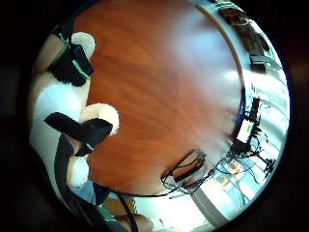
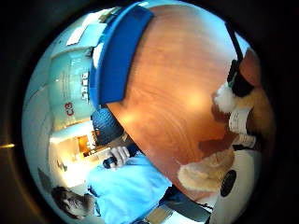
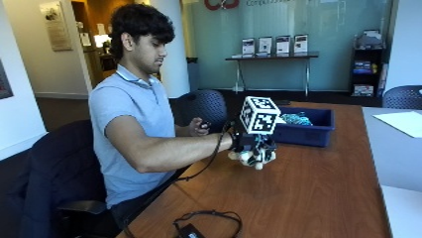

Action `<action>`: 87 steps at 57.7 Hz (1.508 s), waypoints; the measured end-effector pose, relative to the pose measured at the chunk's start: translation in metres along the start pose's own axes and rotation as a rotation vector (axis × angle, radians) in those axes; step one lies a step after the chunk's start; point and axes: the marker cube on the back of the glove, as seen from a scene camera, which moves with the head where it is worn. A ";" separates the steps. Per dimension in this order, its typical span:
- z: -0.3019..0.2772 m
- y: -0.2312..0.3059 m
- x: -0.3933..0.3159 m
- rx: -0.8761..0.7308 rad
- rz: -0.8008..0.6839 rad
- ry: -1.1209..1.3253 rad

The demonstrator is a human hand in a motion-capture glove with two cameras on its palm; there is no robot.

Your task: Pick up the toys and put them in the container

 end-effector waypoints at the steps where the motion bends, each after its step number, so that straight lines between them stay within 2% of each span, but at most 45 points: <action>1: -0.004 -0.003 -0.003 0.007 -0.004 -0.003; 31: -0.141 -0.144 -0.141 0.218 -0.173 -0.054; 40: -0.158 -0.184 -0.179 0.212 -0.172 -0.033; 49: -0.149 -0.215 -0.192 0.180 -0.151 -0.008; 58: -0.129 -0.217 -0.181 0.030 -0.093 0.016; 70: -0.121 -0.190 -0.150 0.075 -0.126 0.021; 87: -0.113 -0.145 -0.082 0.083 -0.081 -0.005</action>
